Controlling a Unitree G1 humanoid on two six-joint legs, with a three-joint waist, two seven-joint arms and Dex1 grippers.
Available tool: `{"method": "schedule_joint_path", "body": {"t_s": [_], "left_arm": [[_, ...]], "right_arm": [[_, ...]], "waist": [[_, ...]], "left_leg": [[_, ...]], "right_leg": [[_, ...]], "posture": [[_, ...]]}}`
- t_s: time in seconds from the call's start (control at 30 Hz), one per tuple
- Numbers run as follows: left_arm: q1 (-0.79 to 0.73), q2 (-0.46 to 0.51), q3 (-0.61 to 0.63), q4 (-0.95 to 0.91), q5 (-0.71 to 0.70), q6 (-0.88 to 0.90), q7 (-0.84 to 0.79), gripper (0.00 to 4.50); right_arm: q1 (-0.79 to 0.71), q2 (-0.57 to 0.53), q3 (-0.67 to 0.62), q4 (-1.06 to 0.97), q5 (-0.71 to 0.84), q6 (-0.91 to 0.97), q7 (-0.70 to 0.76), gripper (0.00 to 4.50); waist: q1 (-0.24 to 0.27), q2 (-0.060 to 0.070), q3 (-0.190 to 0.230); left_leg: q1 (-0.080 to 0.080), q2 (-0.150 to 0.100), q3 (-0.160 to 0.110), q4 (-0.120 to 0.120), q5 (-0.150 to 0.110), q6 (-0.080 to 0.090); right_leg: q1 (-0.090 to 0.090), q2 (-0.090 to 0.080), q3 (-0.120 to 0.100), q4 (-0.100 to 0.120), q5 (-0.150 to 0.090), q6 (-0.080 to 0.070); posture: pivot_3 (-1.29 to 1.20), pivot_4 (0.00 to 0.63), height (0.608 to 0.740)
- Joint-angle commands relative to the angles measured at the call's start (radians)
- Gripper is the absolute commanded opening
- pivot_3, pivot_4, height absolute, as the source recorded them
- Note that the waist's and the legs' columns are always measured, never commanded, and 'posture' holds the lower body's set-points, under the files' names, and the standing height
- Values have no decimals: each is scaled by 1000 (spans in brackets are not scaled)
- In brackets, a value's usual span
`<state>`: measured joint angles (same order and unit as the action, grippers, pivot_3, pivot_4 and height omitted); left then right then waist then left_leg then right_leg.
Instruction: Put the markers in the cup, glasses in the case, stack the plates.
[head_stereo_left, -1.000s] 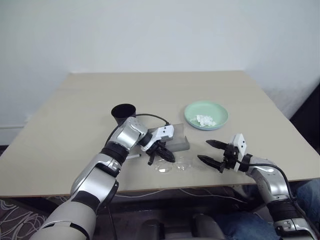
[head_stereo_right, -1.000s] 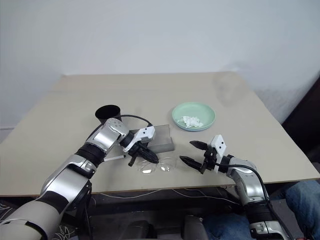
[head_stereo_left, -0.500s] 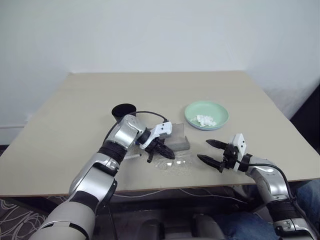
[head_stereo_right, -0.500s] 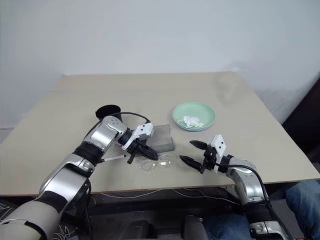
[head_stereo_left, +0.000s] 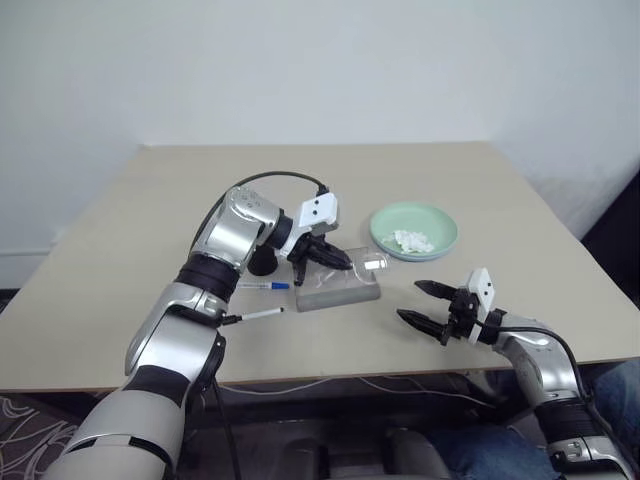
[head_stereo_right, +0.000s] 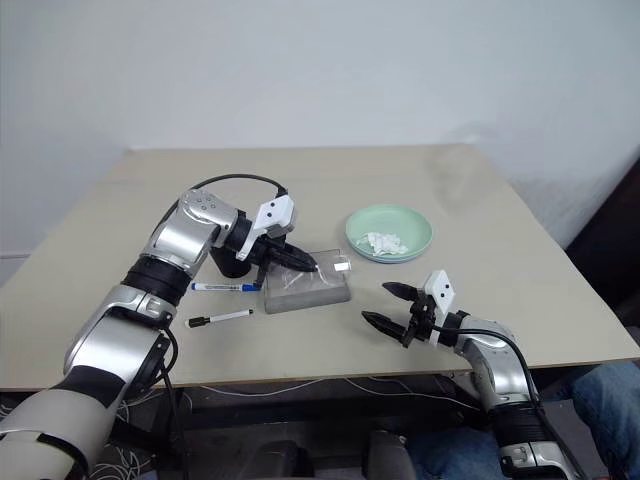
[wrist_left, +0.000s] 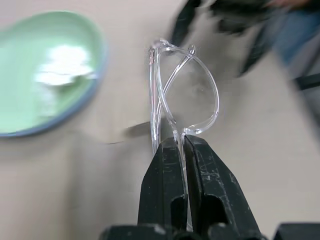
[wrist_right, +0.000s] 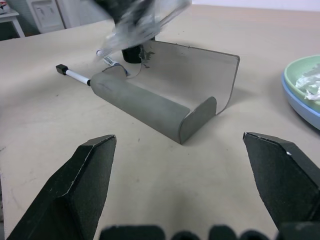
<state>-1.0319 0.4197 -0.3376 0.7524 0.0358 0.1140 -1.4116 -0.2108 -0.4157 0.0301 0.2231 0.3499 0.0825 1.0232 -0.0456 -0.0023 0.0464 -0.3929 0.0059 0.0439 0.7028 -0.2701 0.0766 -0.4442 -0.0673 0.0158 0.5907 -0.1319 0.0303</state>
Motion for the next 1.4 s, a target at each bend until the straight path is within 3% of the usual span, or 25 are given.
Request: {"method": "schedule_joint_path", "body": {"t_s": [0.03, 0.33, 0.63, 1.07, 1.3, 1.4], "left_arm": [[-43, -11, -8, 67, 48, -96, 56, 30], [-65, -67, -59, 246, 181, -256, 184, 30], [-68, -87, -65, 314, 229, -291, 200, 30], [14, -53, -66, 173, 179, -100, -78, 30], [44, -51, -64, 125, 191, -85, -19, 30], [31, -60, -57, 138, 190, -96, 17, 682]], "right_arm": [[-24, 6, -3, -31, 3, -12, -3, 4412], [1, 21, 9, -61, 4, -8, -22, 4412], [15, 23, 14, -74, 6, -6, -38, 4412], [0, 30, 20, -57, -4, -17, -42, 4412], [-7, 36, 21, -48, -7, -23, -39, 4412], [-11, 38, 22, -43, -9, -25, -37, 4412]], "waist": [[1, 0, 0], [2, -1, 0], [1, -1, 0], [1, -1, 0], [1, -1, -1], [1, -1, 0]], "left_leg": [[0, 0, 0, 0, 0, 0], [-1, -1, 0, 0, 0, 0], [-1, -1, 0, 0, 0, 0], [0, 0, 0, 0, 0, 0], [0, 0, 0, 0, 0, 1], [0, 0, 0, 0, 0, 1]], "right_leg": [[0, 0, 0, 0, 0, 0], [0, -1, 0, 0, 1, 2], [0, 0, 0, 0, 1, 2], [0, 0, 0, 0, 1, 2], [0, 0, 0, 0, 1, 2], [0, 0, 0, 0, 1, 2]], "posture": [[0, 0, 721], [0, 0, 721], [0, 0, 721], [0, 0, 721], [0, 0, 721], [0, 0, 721]]}}
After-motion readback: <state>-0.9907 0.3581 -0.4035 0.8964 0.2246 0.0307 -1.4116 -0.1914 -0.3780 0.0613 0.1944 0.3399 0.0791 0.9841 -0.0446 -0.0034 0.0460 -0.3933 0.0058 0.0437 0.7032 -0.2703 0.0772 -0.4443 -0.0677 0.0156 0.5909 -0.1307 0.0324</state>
